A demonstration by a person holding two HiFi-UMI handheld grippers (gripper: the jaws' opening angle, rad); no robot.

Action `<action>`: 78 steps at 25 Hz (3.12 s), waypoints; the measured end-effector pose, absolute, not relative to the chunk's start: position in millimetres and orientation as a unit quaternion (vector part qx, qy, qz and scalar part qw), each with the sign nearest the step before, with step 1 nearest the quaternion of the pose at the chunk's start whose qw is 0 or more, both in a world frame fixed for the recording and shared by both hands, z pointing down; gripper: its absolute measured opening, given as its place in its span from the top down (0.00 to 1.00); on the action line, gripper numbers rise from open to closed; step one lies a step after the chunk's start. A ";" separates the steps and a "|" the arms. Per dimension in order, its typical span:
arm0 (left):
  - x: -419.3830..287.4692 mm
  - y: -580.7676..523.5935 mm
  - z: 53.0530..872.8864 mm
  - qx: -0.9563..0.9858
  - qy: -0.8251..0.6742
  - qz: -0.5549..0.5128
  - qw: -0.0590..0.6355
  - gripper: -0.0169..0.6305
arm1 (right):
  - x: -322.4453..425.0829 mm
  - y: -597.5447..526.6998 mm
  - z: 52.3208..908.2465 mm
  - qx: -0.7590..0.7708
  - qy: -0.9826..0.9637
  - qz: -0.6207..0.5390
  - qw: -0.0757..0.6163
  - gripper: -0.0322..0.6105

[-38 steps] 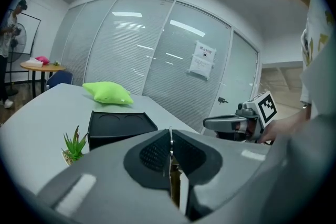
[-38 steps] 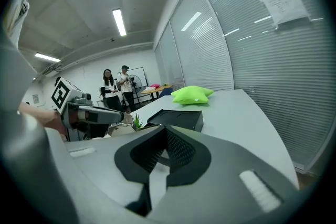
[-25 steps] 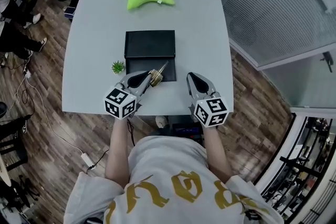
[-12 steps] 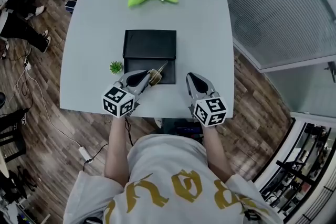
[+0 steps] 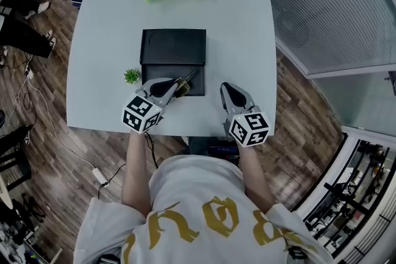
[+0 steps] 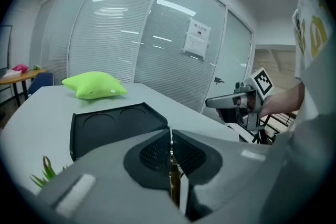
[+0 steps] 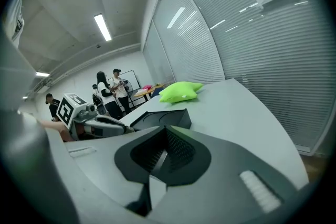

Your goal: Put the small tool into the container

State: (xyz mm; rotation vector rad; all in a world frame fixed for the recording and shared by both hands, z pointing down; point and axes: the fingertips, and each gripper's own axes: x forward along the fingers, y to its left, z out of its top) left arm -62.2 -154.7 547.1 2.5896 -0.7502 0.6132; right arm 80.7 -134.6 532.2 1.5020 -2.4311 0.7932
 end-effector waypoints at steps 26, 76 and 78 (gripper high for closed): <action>-49.1 -176.4 600.2 0.913 -0.205 0.313 0.164 0.94 | 87.7 -165.1 562.2 0.497 -0.810 0.292 0.111 0.91; -44.8 -159.2 630.6 0.892 -0.125 0.434 0.033 0.89 | 76.6 -166.3 565.2 0.492 -0.810 0.294 0.120 0.91; -45.0 -156.1 633.1 0.891 -0.119 0.437 0.035 0.88 | 74.7 -165.8 563.5 0.492 -0.811 0.292 0.119 0.91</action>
